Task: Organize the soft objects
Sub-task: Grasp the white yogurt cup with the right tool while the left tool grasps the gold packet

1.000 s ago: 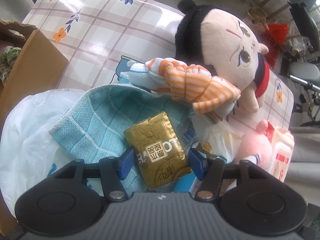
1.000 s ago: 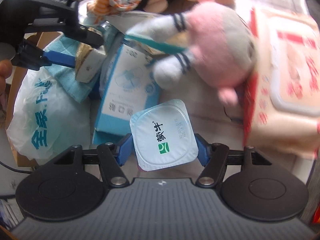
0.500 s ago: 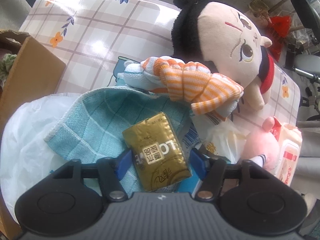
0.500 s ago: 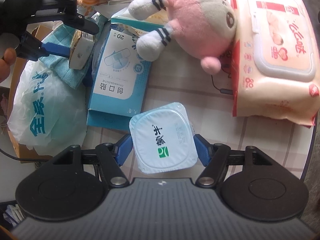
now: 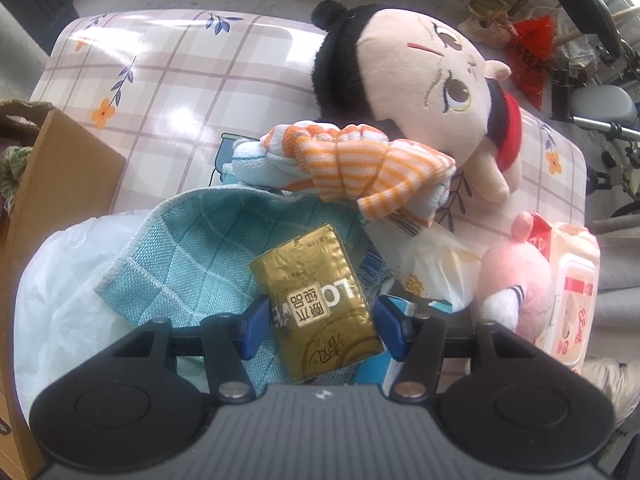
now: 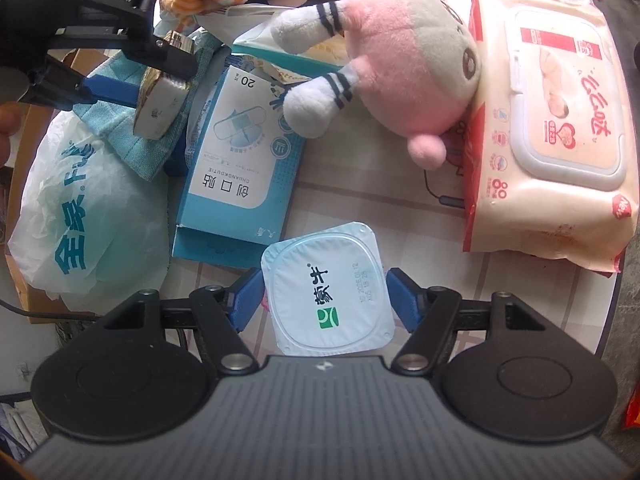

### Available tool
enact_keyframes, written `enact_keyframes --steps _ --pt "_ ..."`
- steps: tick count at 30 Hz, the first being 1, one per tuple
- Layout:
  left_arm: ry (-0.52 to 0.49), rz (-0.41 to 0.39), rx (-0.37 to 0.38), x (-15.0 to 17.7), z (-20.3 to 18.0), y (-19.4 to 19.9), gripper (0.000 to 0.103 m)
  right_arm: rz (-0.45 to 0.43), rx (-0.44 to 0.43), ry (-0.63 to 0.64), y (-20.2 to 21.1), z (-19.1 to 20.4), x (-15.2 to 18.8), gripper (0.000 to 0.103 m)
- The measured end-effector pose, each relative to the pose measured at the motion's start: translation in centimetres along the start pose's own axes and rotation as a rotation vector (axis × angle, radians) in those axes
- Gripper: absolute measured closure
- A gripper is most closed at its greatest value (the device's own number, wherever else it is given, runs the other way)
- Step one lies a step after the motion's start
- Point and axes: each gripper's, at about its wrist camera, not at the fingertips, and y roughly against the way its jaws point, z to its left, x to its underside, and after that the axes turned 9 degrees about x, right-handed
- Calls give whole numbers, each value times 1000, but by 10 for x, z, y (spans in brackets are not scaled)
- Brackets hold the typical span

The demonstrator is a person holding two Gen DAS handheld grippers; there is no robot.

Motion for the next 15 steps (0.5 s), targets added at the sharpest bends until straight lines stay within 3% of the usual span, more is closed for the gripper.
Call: enact_keyframes --steps 15 --pt "-68 3 -13 7 -10 0 45 -10 -1 -29 1 -2 1 41"
